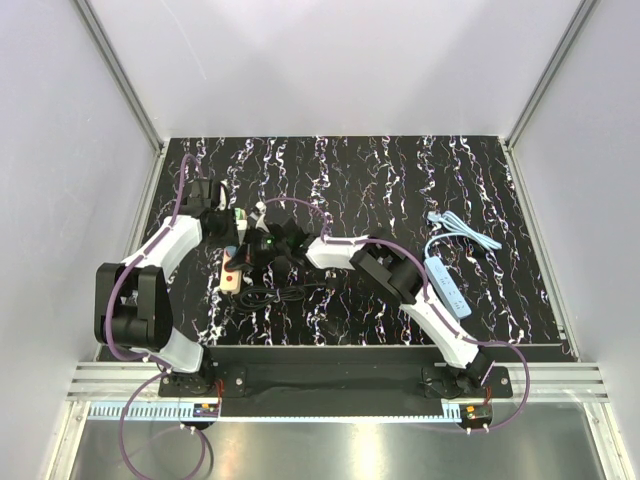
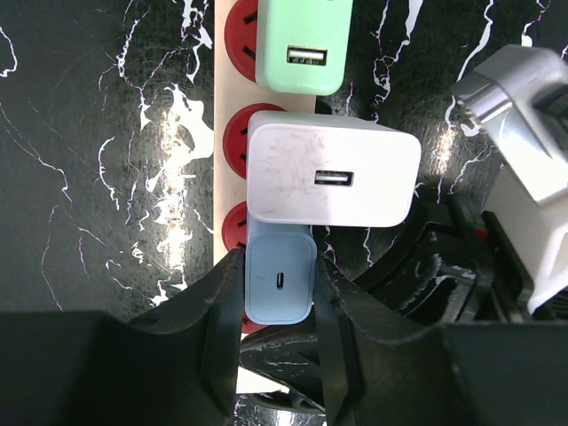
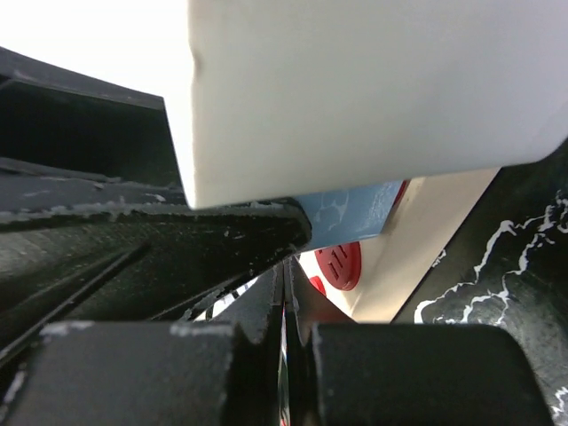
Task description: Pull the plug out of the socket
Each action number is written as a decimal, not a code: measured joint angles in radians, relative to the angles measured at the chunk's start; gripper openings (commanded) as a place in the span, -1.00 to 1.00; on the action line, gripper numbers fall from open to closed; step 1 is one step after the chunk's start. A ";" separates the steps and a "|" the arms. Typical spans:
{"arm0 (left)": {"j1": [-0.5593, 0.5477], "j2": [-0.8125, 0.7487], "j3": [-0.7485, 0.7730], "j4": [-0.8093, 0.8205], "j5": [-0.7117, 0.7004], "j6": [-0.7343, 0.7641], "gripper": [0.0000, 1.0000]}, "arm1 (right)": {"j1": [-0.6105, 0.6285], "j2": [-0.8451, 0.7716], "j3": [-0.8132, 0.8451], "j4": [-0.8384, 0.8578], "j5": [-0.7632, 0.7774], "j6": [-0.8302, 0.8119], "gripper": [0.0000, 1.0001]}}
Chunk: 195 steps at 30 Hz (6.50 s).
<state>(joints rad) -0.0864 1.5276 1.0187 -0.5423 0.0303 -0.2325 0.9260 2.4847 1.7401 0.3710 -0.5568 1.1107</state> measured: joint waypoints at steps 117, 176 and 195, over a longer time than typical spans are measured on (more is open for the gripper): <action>0.052 0.034 0.057 -0.068 0.098 -0.038 -1.00 | 0.024 -0.026 -0.028 -0.097 0.225 0.125 -1.00; -0.047 -0.079 -0.062 0.041 0.001 -0.104 -0.12 | -0.025 -0.103 -0.163 -0.049 0.167 0.039 -0.90; 0.241 -0.378 -0.109 -0.004 0.223 -0.154 -0.25 | -0.035 -0.298 -0.029 -0.806 0.436 -0.333 0.66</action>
<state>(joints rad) 0.1547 1.1496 0.9100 -0.5465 0.2531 -0.3866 0.8906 2.1868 1.7115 -0.4355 -0.1211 0.7773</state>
